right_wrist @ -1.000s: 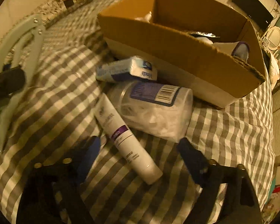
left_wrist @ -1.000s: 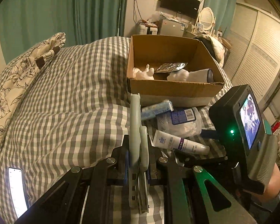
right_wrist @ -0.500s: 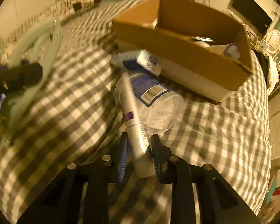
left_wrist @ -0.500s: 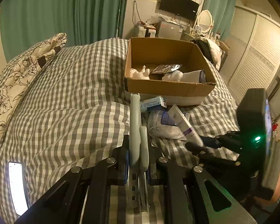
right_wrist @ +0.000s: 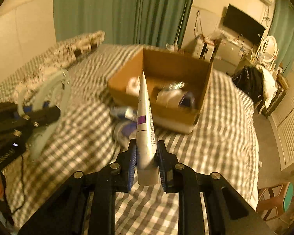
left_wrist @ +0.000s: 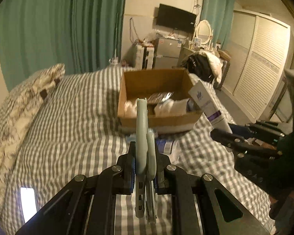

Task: Organize objects
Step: 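Drop the clip and white tube into the box, opening both tools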

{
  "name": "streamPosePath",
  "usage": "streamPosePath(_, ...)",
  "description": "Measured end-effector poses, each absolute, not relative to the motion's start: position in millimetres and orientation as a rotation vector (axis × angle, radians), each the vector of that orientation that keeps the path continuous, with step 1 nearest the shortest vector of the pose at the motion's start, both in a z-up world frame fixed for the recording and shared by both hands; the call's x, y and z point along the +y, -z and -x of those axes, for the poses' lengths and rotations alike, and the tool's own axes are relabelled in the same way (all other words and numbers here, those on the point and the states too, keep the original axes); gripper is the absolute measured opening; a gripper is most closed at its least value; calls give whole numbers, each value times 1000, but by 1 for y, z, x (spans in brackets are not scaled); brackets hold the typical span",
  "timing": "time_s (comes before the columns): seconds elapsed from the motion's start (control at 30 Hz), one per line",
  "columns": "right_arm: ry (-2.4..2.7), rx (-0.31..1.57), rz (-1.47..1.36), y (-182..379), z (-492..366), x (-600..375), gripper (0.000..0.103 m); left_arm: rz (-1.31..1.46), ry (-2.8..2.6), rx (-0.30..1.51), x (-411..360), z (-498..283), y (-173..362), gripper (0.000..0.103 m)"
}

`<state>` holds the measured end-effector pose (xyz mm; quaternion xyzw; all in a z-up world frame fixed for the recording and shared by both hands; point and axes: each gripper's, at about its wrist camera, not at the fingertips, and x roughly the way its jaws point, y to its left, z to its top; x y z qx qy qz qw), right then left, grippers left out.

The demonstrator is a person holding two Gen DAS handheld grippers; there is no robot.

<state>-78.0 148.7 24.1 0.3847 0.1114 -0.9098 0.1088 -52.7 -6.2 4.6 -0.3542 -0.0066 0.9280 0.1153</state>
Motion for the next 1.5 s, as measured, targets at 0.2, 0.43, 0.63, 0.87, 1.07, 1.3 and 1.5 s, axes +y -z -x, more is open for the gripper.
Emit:
streamPosePath(0.2, 2716, 308, -1004, -70, 86, 155, 20, 955, -2722, 35, 11, 80, -36, 13)
streamPosePath(0.43, 2732, 295, -935, -95, 123, 165, 20, 937, -2715, 18, 23, 133, -50, 13)
streamPosePath(0.63, 2747, 275, -918, -99, 169, 171, 20, 914, -2715, -12, 32, 189, -49, 13)
streamPosePath(0.87, 2748, 222, -932, -85, 223, 182, 20, 935, -2700, -12, 41, 240, -23, 13)
streamPosePath(1.07, 2714, 200, -1023, -46, 265, 187, 20, 1013, -2680, -9, 44, 272, 14, 13)
streamPosePath(1.3, 2685, 188, -1095, -6, 286, 190, 21, 1102, -2647, -15, 47, 290, 42, 16)
streamPosePath(1.5, 2752, 153, -1054, -21, 271, 201, 46, 1084, -2698, -1, 35, 272, 31, 66)
